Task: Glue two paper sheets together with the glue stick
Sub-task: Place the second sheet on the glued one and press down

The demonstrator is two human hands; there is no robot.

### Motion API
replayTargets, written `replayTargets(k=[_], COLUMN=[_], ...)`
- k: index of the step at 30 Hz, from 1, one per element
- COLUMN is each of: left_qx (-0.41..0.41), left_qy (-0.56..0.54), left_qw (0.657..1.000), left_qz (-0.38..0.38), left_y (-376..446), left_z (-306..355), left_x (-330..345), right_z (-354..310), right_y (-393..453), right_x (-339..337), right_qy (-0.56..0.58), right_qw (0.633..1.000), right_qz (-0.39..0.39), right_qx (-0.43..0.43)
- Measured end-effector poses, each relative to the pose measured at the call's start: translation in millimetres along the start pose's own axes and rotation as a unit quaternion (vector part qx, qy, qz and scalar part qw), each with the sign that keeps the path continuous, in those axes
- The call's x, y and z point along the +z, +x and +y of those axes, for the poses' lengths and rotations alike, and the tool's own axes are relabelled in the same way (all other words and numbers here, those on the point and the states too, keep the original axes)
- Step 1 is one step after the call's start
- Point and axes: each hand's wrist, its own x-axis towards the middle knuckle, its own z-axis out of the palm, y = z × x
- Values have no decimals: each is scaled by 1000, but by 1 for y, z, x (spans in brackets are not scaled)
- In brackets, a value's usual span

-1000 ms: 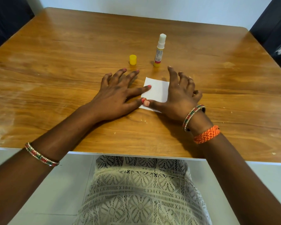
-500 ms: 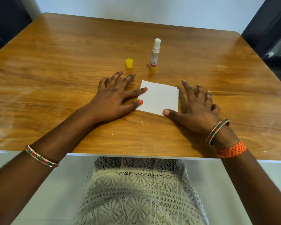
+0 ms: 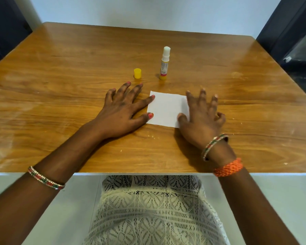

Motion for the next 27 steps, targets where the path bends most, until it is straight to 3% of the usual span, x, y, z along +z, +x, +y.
replayTargets(k=[4,7,13,19,27], left_qx=[9,14,63,49,49], left_qy=[-11,-18,-41,-27,-27], left_qw=[999,999,997,998,998], left_qz=[30,37,31,33,32], left_y=[-4,-4,-4,-2,-1], left_z=[2,3,11,12,13], left_x=[0,-1,-2,-2,-1], right_z=[-37,-44,-31,-20,2], right_y=[12,17,8,5,7], right_x=[14,24,27,30,23], right_qy=[-32,-35,-74,-114,-130], right_qw=[992,987,986,987,990], right_qz=[-22,-46,-8,43,42], right_qx=[-118,-150,-151,-106,-42])
